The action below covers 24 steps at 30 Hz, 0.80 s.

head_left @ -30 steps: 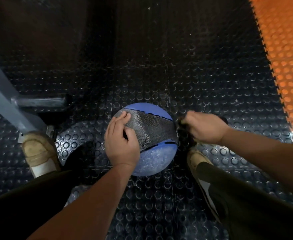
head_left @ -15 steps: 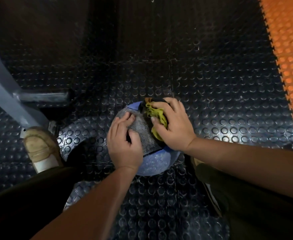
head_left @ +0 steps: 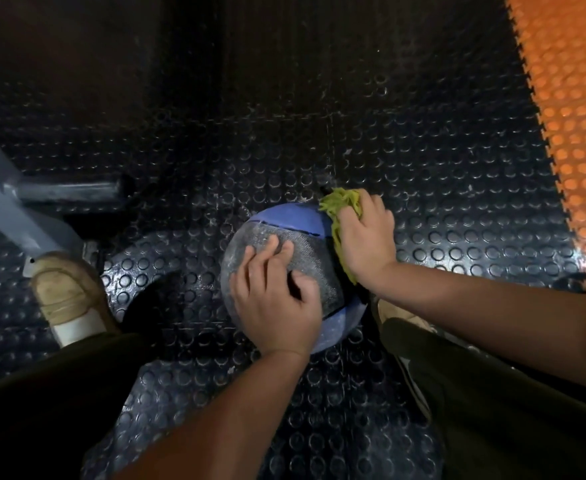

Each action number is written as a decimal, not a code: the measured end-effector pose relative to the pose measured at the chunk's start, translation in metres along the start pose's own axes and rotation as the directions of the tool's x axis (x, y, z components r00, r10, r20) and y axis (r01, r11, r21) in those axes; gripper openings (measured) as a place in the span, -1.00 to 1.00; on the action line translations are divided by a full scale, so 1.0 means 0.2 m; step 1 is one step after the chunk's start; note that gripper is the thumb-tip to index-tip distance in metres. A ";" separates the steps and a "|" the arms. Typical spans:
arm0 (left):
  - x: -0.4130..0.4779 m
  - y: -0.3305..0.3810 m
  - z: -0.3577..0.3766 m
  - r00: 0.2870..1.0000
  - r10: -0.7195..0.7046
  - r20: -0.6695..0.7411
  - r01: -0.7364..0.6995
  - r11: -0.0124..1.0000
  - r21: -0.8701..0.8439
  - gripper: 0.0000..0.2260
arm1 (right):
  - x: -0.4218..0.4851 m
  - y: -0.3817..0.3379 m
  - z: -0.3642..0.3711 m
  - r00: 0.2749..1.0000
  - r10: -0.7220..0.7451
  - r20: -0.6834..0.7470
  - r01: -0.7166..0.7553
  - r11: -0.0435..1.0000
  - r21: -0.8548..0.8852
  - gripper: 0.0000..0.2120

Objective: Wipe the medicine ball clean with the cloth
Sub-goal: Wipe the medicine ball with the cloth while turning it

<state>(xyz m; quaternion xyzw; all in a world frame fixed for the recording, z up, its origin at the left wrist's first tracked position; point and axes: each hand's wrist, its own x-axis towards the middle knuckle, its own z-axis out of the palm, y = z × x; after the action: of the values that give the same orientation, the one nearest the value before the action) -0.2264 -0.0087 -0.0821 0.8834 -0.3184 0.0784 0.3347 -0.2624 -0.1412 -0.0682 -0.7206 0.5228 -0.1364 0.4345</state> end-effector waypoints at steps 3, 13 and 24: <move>-0.02 0.06 0.02 0.999 -0.032 -0.008 0.032 0.999 0.039 -0.66 | -0.05 -0.03 0.00 0.971 -0.238 0.024 0.239 0.960 -0.144 -0.53; 0.03 0.04 0.01 0.999 0.017 0.039 -0.016 0.999 -0.033 -0.68 | 0.06 0.14 -0.07 0.994 -0.052 0.091 0.045 0.996 0.077 -0.64; 0.06 -0.01 0.01 1.000 -0.029 0.010 0.029 1.000 -0.008 -0.70 | -0.16 -0.05 0.00 0.938 -0.346 -0.008 0.334 0.914 -0.231 -0.49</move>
<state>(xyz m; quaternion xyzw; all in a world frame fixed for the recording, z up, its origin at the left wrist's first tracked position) -0.2156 -0.0161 -0.0799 0.8870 -0.3076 0.0680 0.3377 -0.2703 -0.1129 -0.0526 -0.8417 0.4121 -0.1670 0.3062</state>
